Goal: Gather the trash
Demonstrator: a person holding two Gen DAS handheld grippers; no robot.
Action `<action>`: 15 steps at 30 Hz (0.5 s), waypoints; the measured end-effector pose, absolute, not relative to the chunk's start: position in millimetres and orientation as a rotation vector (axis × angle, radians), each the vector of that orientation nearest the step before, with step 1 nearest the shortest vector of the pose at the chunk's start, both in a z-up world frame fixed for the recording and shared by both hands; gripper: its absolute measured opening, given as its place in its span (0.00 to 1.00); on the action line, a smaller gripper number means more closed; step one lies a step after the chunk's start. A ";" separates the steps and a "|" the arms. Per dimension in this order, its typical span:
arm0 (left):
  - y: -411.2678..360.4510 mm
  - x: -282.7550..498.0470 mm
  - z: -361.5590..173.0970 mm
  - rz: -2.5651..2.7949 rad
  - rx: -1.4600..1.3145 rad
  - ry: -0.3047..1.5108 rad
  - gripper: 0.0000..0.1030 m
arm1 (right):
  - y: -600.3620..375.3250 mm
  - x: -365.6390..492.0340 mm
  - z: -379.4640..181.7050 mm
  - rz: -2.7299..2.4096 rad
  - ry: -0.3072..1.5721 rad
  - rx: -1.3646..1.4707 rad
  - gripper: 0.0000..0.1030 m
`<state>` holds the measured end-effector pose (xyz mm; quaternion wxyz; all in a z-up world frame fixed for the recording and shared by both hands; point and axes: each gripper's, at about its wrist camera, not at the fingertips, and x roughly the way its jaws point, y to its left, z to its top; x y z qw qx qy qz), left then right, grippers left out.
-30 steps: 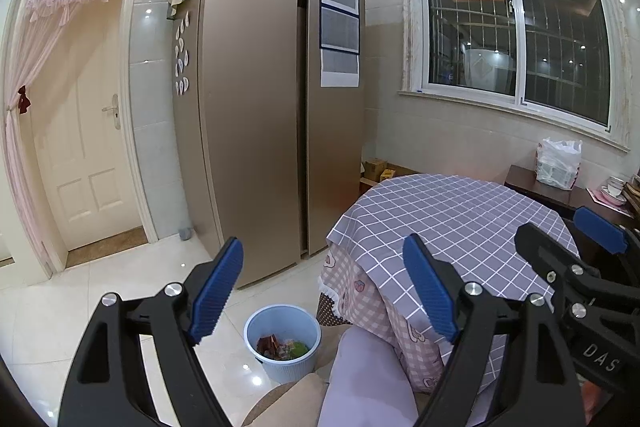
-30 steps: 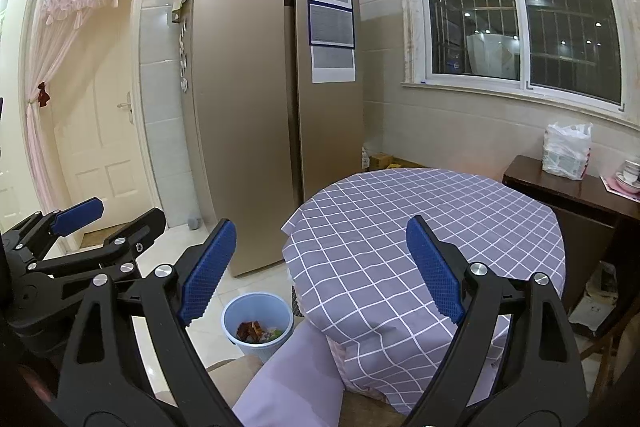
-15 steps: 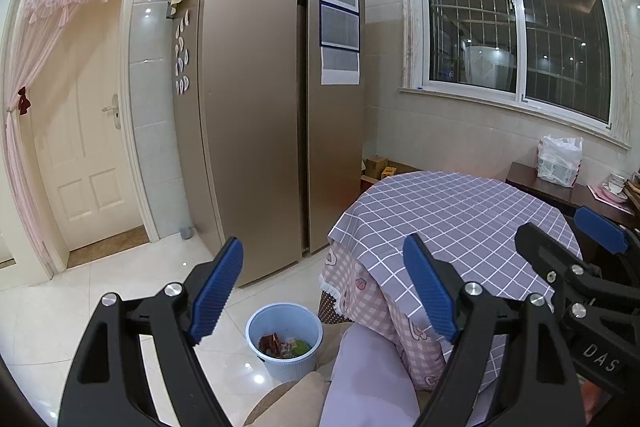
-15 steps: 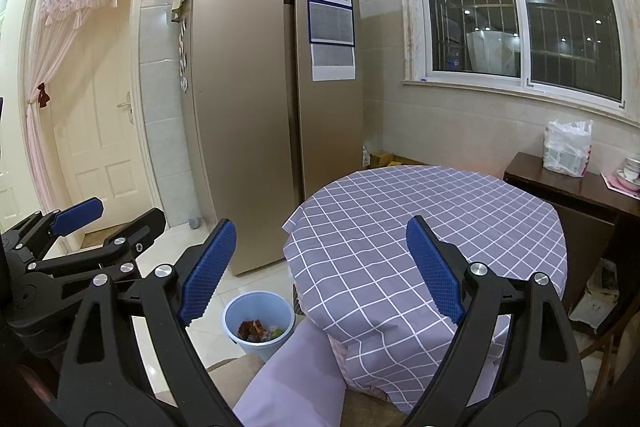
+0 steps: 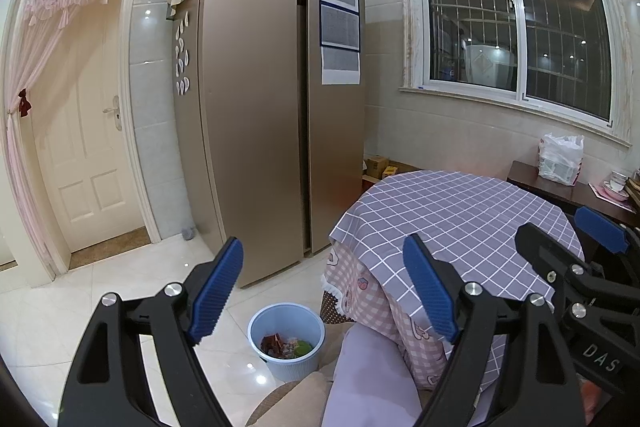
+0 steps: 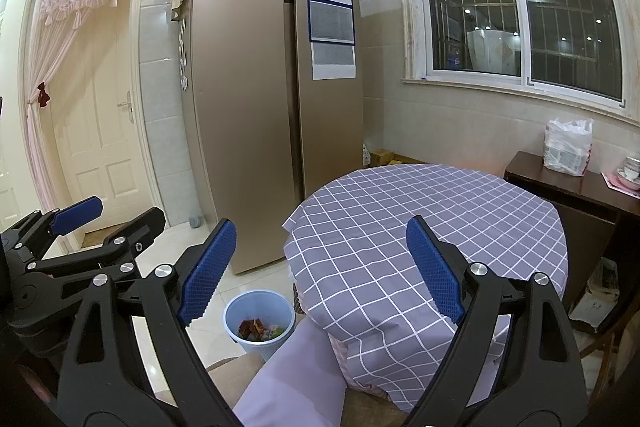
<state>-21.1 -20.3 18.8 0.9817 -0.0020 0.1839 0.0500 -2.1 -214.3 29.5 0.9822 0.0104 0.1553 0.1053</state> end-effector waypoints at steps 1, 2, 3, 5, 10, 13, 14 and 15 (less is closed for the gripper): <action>-20.6 -21.4 18.4 0.103 -0.001 0.371 0.78 | -214.2 -1.9 29.3 0.211 0.314 0.021 0.83; -20.5 -21.4 18.3 0.104 0.000 0.371 0.78 | -214.2 -1.9 29.0 0.210 0.315 0.021 0.83; -20.3 -21.3 18.0 0.104 0.000 0.374 0.78 | -214.4 -1.4 29.1 0.210 0.316 0.021 0.83; -19.8 -20.2 17.3 0.099 -0.001 0.379 0.78 | -214.4 -1.0 29.2 0.208 0.317 0.018 0.83; -20.2 -18.7 17.8 0.102 0.002 0.387 0.78 | -214.2 0.5 29.0 0.201 0.318 0.011 0.83; -19.7 -17.7 18.3 0.101 0.003 0.388 0.78 | -213.9 1.0 28.4 0.203 0.323 0.013 0.83; -19.9 -17.7 18.2 0.100 0.003 0.389 0.78 | -213.6 0.7 28.2 0.202 0.322 0.013 0.83; -19.6 -18.1 18.0 0.098 0.001 0.390 0.78 | -213.7 0.6 28.2 0.202 0.322 0.012 0.83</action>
